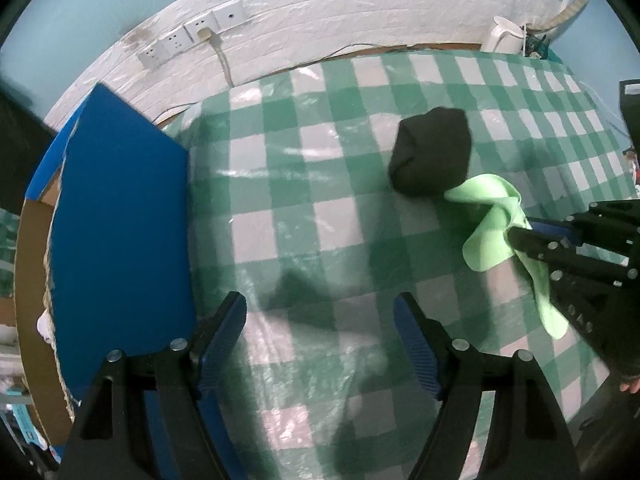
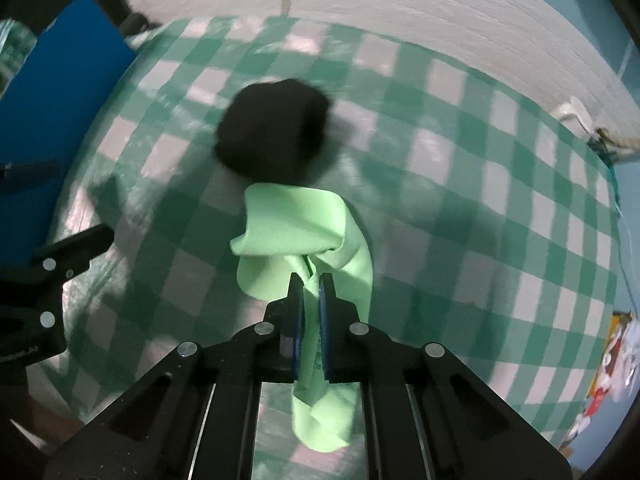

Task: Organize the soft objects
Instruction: 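Grasp the light-green cloth with the right tool while the left tool grasps the black sock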

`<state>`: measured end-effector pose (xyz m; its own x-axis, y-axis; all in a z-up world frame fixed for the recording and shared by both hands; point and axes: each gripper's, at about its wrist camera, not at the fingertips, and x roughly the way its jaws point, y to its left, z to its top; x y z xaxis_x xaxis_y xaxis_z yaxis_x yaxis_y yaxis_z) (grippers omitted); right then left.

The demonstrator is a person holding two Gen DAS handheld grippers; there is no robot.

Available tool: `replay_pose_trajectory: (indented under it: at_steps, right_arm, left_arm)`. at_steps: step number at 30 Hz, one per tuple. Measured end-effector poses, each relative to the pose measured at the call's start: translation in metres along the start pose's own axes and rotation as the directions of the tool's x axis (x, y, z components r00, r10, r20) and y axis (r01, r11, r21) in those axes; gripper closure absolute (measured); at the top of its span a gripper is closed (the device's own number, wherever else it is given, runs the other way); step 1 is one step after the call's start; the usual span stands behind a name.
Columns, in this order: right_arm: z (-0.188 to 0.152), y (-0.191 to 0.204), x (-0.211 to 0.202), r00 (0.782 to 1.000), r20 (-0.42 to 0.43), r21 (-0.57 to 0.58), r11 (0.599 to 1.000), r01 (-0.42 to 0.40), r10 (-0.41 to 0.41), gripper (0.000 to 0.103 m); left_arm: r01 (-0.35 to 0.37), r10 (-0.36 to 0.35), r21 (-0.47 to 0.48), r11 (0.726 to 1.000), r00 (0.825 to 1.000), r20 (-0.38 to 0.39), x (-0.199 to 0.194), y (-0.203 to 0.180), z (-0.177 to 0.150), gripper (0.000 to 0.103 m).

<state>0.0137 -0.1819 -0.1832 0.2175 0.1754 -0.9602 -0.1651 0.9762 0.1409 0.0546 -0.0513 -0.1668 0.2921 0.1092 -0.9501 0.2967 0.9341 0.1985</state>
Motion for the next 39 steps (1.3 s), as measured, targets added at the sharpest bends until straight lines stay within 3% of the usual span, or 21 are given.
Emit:
replay_pose_trajectory:
  at_steps: [5,14,19,25,37,39]
  right_arm:
    - [0.001,-0.034,-0.015,0.999,0.042,0.073,0.997,0.0,-0.003,0.097]
    - [-0.004,-0.067,-0.028,0.997,0.078,0.147,0.989,-0.018,0.007,0.097]
    - [0.012,-0.082,-0.024,0.996,0.09,0.164,0.986,-0.031,0.016,0.097]
    - [0.018,-0.091,-0.019,0.995,0.097,0.182,0.983,-0.031,0.013,0.097]
    - [0.025,-0.093,-0.021,0.993,0.114,0.197,0.979,-0.046,0.024,0.097]
    - [0.025,-0.092,-0.02,0.993,0.116,0.198,0.979,-0.049,0.026,0.097]
  left_arm:
    - [0.026,-0.026,0.022,0.999,0.999,0.023,-0.002,-0.016,0.012,0.018]
    - [0.048,-0.052,0.059,0.997,0.997,0.059,-0.001,-0.04,0.038,0.016]
    - [0.065,-0.069,0.067,0.996,0.996,0.055,0.007,-0.044,0.048,0.013]
    - [0.071,-0.077,0.105,0.992,0.996,0.051,0.015,-0.05,0.059,0.013]
    - [0.086,-0.089,0.082,0.993,0.995,0.036,0.036,-0.06,0.087,0.013]
    - [0.091,-0.094,0.082,0.992,0.995,0.038,0.038,-0.062,0.089,0.018]
